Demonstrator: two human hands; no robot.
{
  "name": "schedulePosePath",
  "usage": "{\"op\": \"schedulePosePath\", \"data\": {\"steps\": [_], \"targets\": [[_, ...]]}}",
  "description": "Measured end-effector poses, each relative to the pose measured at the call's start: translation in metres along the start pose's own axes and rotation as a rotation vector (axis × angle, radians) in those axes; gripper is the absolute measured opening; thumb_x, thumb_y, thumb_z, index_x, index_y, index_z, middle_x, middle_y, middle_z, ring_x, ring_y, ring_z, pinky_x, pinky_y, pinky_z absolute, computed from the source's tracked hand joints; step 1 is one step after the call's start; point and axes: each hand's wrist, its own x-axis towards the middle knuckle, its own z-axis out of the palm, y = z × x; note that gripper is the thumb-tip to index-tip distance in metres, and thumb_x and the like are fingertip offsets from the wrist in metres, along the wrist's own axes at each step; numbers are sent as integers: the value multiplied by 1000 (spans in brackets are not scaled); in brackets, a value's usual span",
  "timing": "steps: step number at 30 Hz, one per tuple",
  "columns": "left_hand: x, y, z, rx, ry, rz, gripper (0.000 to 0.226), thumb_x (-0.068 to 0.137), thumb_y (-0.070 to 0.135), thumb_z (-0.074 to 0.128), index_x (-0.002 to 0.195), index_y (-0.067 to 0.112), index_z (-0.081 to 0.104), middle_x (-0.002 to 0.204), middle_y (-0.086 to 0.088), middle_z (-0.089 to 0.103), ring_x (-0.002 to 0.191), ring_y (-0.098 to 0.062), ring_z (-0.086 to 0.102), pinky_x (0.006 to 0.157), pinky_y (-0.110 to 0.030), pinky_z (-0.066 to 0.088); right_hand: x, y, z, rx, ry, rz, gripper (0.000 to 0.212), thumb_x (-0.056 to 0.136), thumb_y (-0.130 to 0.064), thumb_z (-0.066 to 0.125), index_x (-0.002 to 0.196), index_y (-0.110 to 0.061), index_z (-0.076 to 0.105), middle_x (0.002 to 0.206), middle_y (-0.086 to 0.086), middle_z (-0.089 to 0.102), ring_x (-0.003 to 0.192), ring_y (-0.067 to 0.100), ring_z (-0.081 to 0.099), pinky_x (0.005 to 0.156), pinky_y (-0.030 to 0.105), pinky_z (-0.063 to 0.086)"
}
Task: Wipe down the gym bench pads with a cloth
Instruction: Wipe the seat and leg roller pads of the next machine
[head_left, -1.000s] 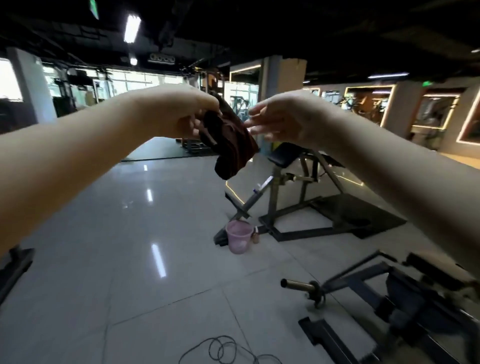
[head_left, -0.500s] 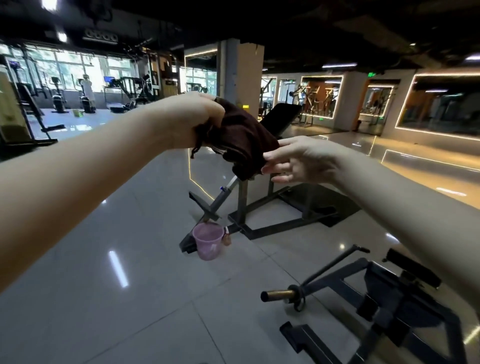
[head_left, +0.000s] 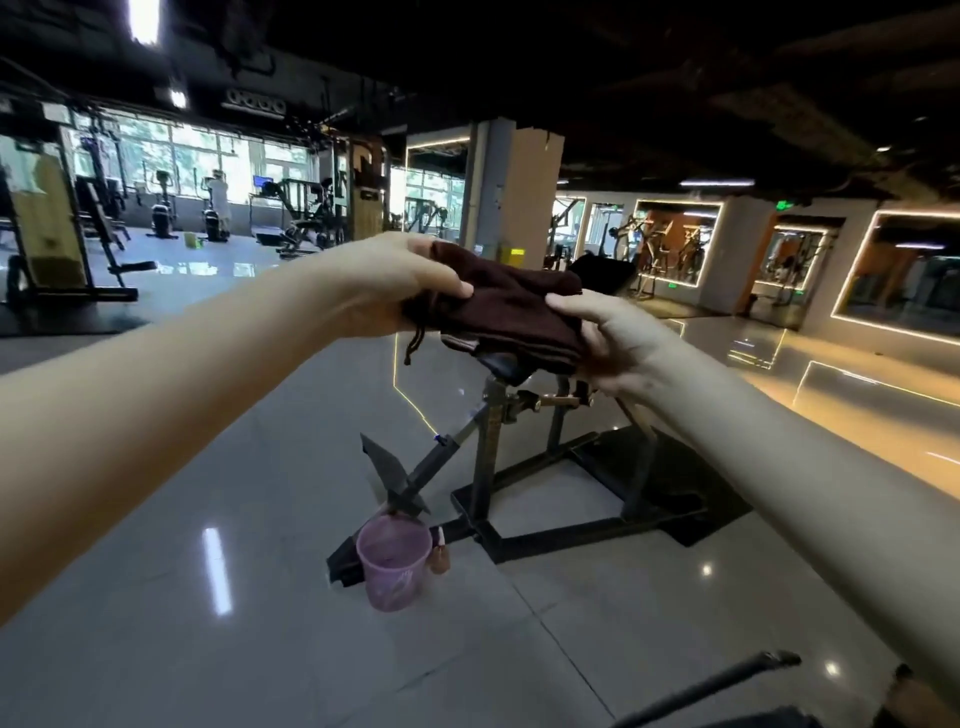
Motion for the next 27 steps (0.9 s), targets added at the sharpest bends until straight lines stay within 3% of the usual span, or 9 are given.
{"op": "schedulePosePath", "data": {"steps": [5,11,15,20,23,27], "targets": [[55,-29,-26,-8,16,-23,32,86,-13,56,115,0,62,112,-18,67,96,-24,71,73,-26,58,75,11,-23,-83,-6,-58,24,96,-1,51,117,-13,52,85,10,60,50,12,60,34,16,40],[125,-65,-63,-9,13,31,38,81,-20,47,87,10,69,103,-14,64,91,-22,70,70,-25,57,156,27,-52,15,-118,-72,37,88,18,40,102,-10,60,94,11,64,77,24,66,55,23,55],[186,-96,-97,-35,-149,17,38,89,-17,38,86,15,59,112,-17,55,93,-29,70,69,-35,61,226,41,-59,25,-137,-131,46,84,22,34,87,-9,68,85,9,65,75,24,62,52,22,49],[291,-129,-166,-110,-232,21,44,90,-19,32,87,17,57,116,-22,52,79,-26,71,55,-20,55,353,63,-55,50,-114,-183,43,69,17,44,66,-13,74,90,14,63,81,29,59,48,21,46],[357,-143,-218,-140,-209,52,42,80,-18,41,80,17,65,103,-17,62,84,-23,70,67,-24,58,438,71,-45,93,-94,-175,40,66,13,43,77,-11,73,91,16,63,79,27,58,46,20,45],[430,-159,-278,-197,-144,79,38,80,-19,45,84,10,69,90,-13,68,86,-22,70,77,-27,58,533,80,-40,203,-119,-135,41,75,14,36,110,-2,53,97,17,60,84,23,58,50,22,46]]}}
